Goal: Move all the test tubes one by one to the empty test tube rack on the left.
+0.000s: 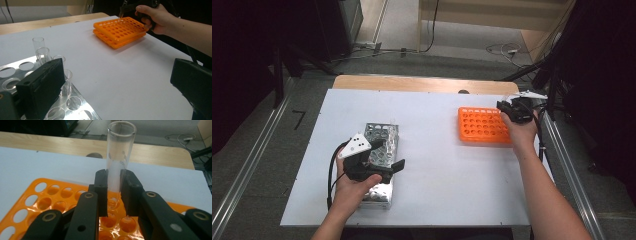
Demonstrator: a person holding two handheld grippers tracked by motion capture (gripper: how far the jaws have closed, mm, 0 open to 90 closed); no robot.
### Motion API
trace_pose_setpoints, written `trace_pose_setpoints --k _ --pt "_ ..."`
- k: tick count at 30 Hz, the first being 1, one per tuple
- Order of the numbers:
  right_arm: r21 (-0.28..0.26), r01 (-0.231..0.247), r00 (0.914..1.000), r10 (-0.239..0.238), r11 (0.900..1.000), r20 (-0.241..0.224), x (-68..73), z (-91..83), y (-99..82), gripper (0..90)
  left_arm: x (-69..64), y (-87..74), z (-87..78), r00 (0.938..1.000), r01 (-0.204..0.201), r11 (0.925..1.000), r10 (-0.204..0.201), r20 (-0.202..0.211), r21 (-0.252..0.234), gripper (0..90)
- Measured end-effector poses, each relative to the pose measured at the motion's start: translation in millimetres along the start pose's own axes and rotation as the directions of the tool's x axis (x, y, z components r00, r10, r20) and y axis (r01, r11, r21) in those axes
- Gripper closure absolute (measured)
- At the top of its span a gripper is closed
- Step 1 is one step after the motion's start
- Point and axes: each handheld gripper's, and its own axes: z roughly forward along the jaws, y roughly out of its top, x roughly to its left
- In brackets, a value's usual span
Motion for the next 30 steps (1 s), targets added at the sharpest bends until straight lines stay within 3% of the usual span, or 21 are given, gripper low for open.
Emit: trace_pose_setpoints --k 8,17,22,23,24,26,27,28,30 --pt "-0.036 0.019 0.998 -0.021 0.9992 -0.06 7.2 -23.1 -0.1 74.1 -4.3 1.5 1.8 0.9999 -0.011 0.9999 0.011 0.011 0.002 0.0" --pt "-0.046 0.074 0.9838 -0.08 0.9962 -0.16 29.9 -54.7 -12.7 74.1 -10.5 3.5 4.3 0.9994 -0.025 0.9997 0.025 0.025 0.004 0.0" --pt "-0.057 0.119 0.9641 -0.13 0.9912 -0.232 50.8 -76.2 -25.9 74.1 -14.0 4.5 5.4 0.9989 -0.033 0.9994 0.033 0.032 0.004 0.0" --pt "-0.057 0.119 0.9641 -0.13 0.9912 -0.232 50.8 -76.2 -25.9 74.1 -14.0 4.5 5.4 0.9989 -0.033 0.9994 0.033 0.032 0.004 0.0" --pt "-0.062 0.143 0.9551 -0.154 0.9878 -0.253 58.1 -82.7 -30.4 74.1 -14.3 4.6 5.5 0.9988 -0.036 0.9993 0.036 0.033 0.006 0.0" --pt "-0.066 0.152 0.9469 -0.164 0.9862 -0.276 64.9 -89.0 -35.2 74.1 -16.2 4.8 6.5 0.9987 -0.034 0.9994 0.034 0.037 0.005 0.0" --pt "-0.066 0.152 0.9469 -0.164 0.9862 -0.276 64.9 -89.0 -35.2 74.1 -16.2 4.8 6.5 0.9987 -0.034 0.9994 0.034 0.037 0.005 0.0" --pt "-0.071 0.171 0.9385 -0.184 0.9828 -0.292 73.3 -95.2 -40.8 74.1 -16.8 4.9 6.8 0.9985 -0.038 0.9993 0.038 0.041 0.005 0.0" --pt "-0.078 0.176 0.93 -0.192 0.9813 -0.313 79.2 -99.8 -45.1 74.1 -18.8 5.3 7.5 0.9981 -0.041 0.9991 0.041 0.047 0.006 0.0"
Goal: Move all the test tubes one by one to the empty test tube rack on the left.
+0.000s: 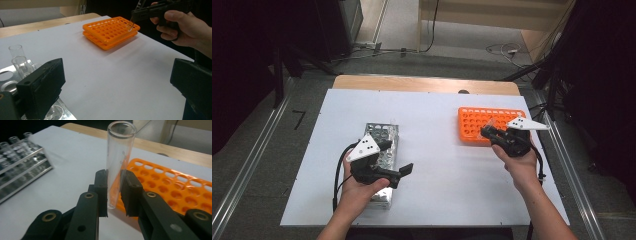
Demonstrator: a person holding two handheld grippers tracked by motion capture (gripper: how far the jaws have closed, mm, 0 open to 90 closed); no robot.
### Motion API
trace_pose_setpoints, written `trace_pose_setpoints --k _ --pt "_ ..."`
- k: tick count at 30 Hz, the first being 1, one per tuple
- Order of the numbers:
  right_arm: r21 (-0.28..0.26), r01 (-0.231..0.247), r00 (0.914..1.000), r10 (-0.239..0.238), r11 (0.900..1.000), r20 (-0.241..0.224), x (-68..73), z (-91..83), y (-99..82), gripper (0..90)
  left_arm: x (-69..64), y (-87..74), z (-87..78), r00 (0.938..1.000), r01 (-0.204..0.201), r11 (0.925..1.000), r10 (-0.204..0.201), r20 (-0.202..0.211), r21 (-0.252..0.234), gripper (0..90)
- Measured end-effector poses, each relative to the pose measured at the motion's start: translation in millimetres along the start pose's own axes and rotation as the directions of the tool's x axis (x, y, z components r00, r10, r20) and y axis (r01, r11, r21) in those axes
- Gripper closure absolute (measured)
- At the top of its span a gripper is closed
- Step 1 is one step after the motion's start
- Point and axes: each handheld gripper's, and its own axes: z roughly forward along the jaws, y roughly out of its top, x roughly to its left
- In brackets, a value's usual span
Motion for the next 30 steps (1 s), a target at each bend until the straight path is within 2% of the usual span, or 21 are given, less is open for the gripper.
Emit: trace_pose_setpoints --k 2,3,4,7,8,10,13,14,15,16,19,20,22,24,25,27,29,30 --pt "0.002 0.014 0.9997 -0.014 0.9999 -0.019 9.4 -1.9 -2.8 74.1 -1.4 0.5 0.4 1.0 -0.005 1.0 0.005 0.002 0.004 0.0" --pt "0.002 0.014 0.9997 -0.014 0.9999 -0.019 9.4 -1.9 -2.8 74.1 -1.4 0.5 0.4 1.0 -0.005 1.0 0.005 0.002 0.004 0.0" --pt "0.002 0.021 0.9985 -0.021 0.9998 -0.051 19.6 -3.6 -6.0 74.0 -2.1 0.7 0.6 1.0 -0.008 1.0 0.008 0.005 0.004 0.0" --pt "-0.004 0.035 0.9953 -0.035 0.9994 -0.091 32.5 -5.4 -9.8 74.1 -4.0 1.1 1.2 0.9999 -0.01 0.9999 0.01 0.012 0.004 0.0" --pt "-0.004 0.035 0.9953 -0.035 0.9994 -0.091 32.5 -5.4 -9.8 74.1 -4.3 1.2 1.5 0.9999 -0.012 0.9999 0.012 0.012 0.006 0.0" --pt "-0.001 0.056 0.9916 -0.056 0.9984 -0.117 42.2 -5.8 -10.9 74.0 -4.9 1.3 2.3 0.9999 -0.011 0.9999 0.011 0.012 0.008 0.0" --pt "0.002 0.085 0.9845 -0.084 0.9964 -0.154 57.7 -6.7 -10.9 74.0 -6.5 1.3 3.0 0.9998 -0.012 0.9999 0.011 0.017 0.008 0.1" --pt "0.006 0.106 0.9795 -0.103 0.9944 -0.173 66.4 -6.4 -12.0 74.0 -7.1 1.5 3.1 0.9997 -0.013 0.9999 0.013 0.018 0.005 1.1" --pt "0.006 0.106 0.9795 -0.103 0.9944 -0.173 66.4 -6.4 -12.0 74.0 -8.1 1.8 3.2 0.9996 -0.015 0.9999 0.015 0.022 0.004 1.1" --pt "0.013 0.129 0.9725 -0.124 0.9916 -0.198 76.3 -5.2 -14.1 74.0 -10.6 2.5 3.7 0.9994 -0.021 0.9998 0.021 0.029 0.001 1.7" --pt "0.019 0.141 0.9679 -0.134 0.9899 -0.213 83.2 -3.5 -15.7 74.0 -13.8 3.1 4.8 0.9989 -0.023 0.9997 0.023 0.04 -0.005 2.8" --pt "0.026 0.154 0.9627 -0.144 0.9877 -0.229 90.3 -1.3 -17.2 74.0 -15.6 3.3 5.4 0.9988 -0.023 0.9997 0.023 0.042 -0.004 4.8" --pt "0.03 0.166 0.9585 -0.154 0.9857 -0.24 96.3 0.4 -18.0 74.0 -18.8 3.7 6.9 0.9982 -0.027 0.9996 0.027 0.054 -0.002 6.5" --pt "0.031 0.168 0.9566 -0.156 0.9852 -0.246 99.0 1.1 -18.3 74.0 -22.4 3.7 9.0 0.9974 -0.029 0.9996 0.029 0.066 -0.003 7.9" --pt "0.031 0.177 0.9511 -0.163 0.9837 -0.262 104.9 2.3 -18.6 74.0 -24.6 3.7 10.2 0.997 -0.036 0.9994 0.036 0.069 0.0 11.4" --pt "0.031 0.183 0.9488 -0.168 0.9826 -0.267 106.8 2.6 -18.7 74.0 -27.8 3.7 12.2 0.9965 -0.045 0.999 0.045 0.071 0.004 15.1" --pt "0.033 0.197 0.9415 -0.18 0.9798 -0.285 114.1 3.6 -19.3 74.1 -33.6 3.7 15.8 0.9959 -0.05 0.9987 0.049 0.076 0.006 20.2" --pt "0.033 0.197 0.9415 -0.18 0.9798 -0.285 114.1 3.6 -19.3 74.1 -33.6 3.7 15.8 0.9959 -0.05 0.9987 0.049 0.076 0.006 22.1"
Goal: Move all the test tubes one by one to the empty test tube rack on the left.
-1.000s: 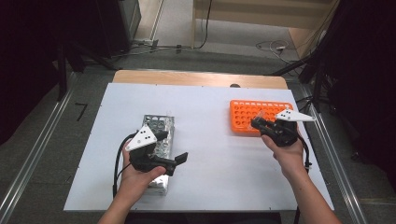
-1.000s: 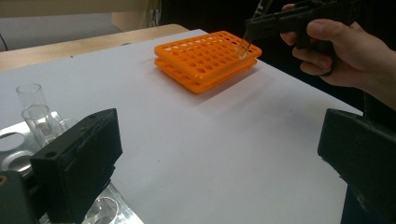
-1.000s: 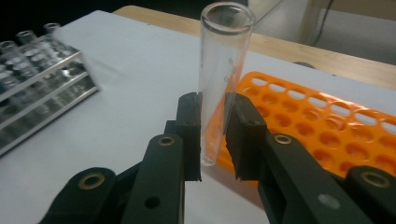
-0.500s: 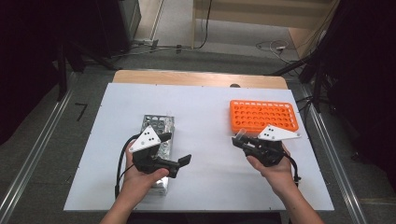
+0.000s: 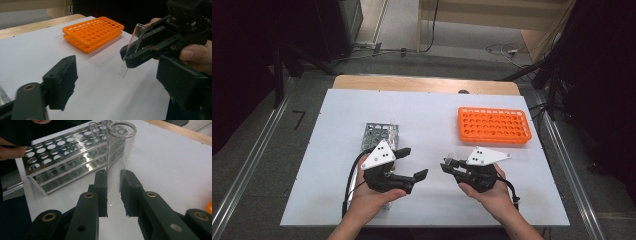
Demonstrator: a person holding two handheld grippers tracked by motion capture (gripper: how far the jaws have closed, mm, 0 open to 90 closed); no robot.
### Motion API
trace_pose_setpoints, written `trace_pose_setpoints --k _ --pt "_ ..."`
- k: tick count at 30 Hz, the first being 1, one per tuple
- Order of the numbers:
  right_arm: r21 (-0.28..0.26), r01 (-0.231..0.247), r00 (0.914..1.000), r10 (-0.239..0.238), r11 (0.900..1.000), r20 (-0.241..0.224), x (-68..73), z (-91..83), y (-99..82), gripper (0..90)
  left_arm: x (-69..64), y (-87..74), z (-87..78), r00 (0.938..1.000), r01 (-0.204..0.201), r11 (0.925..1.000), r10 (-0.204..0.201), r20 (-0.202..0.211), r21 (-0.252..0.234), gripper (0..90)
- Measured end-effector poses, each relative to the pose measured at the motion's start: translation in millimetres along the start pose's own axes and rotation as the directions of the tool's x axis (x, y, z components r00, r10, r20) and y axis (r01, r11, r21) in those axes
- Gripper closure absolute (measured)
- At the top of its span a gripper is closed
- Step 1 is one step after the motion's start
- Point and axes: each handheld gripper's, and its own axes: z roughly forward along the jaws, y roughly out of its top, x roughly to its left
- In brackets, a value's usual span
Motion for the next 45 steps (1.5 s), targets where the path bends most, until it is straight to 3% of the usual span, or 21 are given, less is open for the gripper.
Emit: trace_pose_setpoints --k 9,16,27,36,39,40,41,42,43,45 --pt "0.019 0.047 0.9968 -0.046 0.9987 -0.065 25.8 10.6 4.3 74.0 -14.8 1.4 7.5 0.998 -0.022 0.9995 0.023 0.058 -0.02 43.4" --pt "0.029 0.065 0.9933 -0.062 0.9975 -0.097 36.3 14.5 6.2 74.0 -21.5 0.1 11.6 0.9971 -0.045 0.9989 0.046 0.061 -0.017 61.2" --pt "0.032 0.06 0.9928 -0.057 0.9977 -0.105 38.5 14.0 6.2 73.9 -25.8 -1.5 13.9 0.9955 -0.079 0.9968 0.08 0.051 -0.006 73.8" --pt "0.023 0.057 0.9934 -0.054 0.9981 -0.101 39.0 14.4 6.3 72.5 -23.7 -0.9 11.2 0.9972 -0.067 0.9977 0.067 0.034 -0.012 75.8" --pt "0.025 0.102 0.9905 -0.1 0.9944 -0.094 44.0 15.9 5.4 47.3 -20.3 0.1 8.1 0.9981 -0.055 0.9983 0.056 0.028 -0.021 75.9" --pt "0.025 0.102 0.9905 -0.1 0.9944 -0.094 44.0 15.9 5.4 47.3 -18.6 0.4 6.4 0.9984 -0.049 0.9984 0.05 0.026 -0.028 75.9" --pt "0.025 0.109 0.99 -0.107 0.9937 -0.093 45.0 15.7 5.1 36.5 -14.3 1.5 1.9 0.999 -0.042 0.9985 0.043 0.012 -0.035 75.9" --pt "0.025 0.109 0.99 -0.107 0.9937 -0.093 45.0 15.7 5.1 36.5 -14.3 1.5 1.9 0.999 -0.042 0.9985 0.043 0.012 -0.035 75.9" --pt "0.013 0.102 0.9897 -0.1 0.9947 -0.103 44.0 13.7 4.9 27.2 -12.1 2.0 -0.5 0.9992 -0.041 0.9984 0.041 0.001 -0.039 75.9" --pt "0.011 0.102 0.9897 -0.1 0.9947 -0.102 43.0 12.9 4.6 23.8 -7.0 3.4 -5.7 0.9992 -0.037 0.9982 0.036 -0.019 -0.047 75.9"
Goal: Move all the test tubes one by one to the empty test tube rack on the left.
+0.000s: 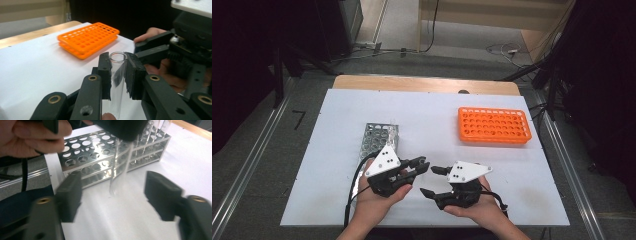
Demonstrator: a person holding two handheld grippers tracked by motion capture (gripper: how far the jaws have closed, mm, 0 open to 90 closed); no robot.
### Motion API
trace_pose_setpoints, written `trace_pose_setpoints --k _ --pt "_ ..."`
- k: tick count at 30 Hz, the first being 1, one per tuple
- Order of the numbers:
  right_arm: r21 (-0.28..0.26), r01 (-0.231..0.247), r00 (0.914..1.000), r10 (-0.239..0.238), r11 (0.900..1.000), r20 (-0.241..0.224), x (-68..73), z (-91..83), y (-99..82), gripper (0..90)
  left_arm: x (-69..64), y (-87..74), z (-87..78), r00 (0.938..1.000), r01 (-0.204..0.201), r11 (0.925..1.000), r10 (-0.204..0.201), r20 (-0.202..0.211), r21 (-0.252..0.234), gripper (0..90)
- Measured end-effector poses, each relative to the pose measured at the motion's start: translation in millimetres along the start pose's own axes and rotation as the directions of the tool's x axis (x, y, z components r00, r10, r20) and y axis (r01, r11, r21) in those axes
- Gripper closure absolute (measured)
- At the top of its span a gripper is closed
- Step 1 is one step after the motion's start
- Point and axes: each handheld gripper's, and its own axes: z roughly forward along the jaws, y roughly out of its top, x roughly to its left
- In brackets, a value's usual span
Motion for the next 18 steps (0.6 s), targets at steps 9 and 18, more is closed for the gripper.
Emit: trace_pose_setpoints --k 9,18 --pt "-0.025 -0.064 0.9969 0.063 0.9977 -0.048 -19.7 -16.6 -12.1 0.0 25.4 3.5 -23.0 0.9959 0.023 0.9991 -0.026 -0.087 -0.036 76.0" --pt "-0.048 -0.105 0.9944 0.105 0.9933 -0.013 -38.0 -36.4 -25.1 0.0 44.9 4.1 -37.2 0.9862 0.042 0.9965 -0.053 -0.157 -0.073 76.0"
